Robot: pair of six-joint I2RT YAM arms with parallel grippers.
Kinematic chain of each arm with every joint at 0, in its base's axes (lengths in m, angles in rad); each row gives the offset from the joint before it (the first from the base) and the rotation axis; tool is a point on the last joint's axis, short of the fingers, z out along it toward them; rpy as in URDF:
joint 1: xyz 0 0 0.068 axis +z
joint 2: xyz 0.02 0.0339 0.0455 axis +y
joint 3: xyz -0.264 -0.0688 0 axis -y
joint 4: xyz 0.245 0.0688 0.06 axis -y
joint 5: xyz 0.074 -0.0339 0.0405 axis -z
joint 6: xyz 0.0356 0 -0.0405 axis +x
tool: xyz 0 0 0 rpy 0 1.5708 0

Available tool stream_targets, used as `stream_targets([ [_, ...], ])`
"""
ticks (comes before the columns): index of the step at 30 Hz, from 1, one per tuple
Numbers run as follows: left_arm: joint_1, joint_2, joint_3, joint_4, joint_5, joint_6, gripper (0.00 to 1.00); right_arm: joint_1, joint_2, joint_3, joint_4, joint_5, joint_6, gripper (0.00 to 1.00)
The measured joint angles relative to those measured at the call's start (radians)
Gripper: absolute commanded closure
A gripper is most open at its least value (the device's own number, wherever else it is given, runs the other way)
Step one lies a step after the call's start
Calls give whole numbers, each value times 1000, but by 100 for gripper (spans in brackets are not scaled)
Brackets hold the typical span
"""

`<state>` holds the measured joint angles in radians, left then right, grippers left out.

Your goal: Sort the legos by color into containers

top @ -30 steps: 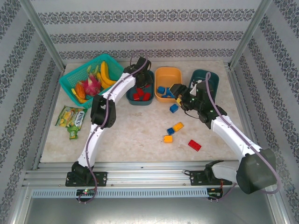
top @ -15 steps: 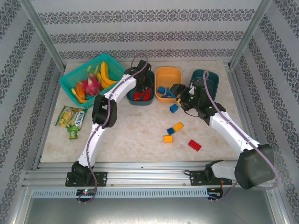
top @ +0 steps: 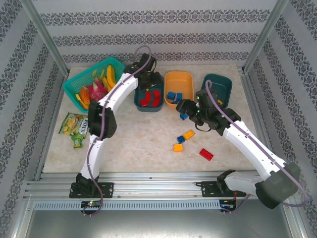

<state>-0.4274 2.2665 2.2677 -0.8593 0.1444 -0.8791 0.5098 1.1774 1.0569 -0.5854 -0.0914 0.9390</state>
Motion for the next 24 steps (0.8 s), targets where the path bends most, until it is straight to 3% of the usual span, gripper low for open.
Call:
stream_targets([
  [6, -32, -400, -399, 87, 3, 31, 17, 130, 27, -61, -121, 23, -55, 15],
  [12, -137, -735, -853, 153, 17, 80, 13, 217, 157, -146, -174, 24, -109, 11],
  [17, -248, -976, -1180, 177, 37, 96, 13, 221, 257, -174, -162, 23, -139, 15],
  [24, -299, -1199, -1408, 188, 37, 86, 14, 221, 355, -176, -122, 22, -161, 27],
])
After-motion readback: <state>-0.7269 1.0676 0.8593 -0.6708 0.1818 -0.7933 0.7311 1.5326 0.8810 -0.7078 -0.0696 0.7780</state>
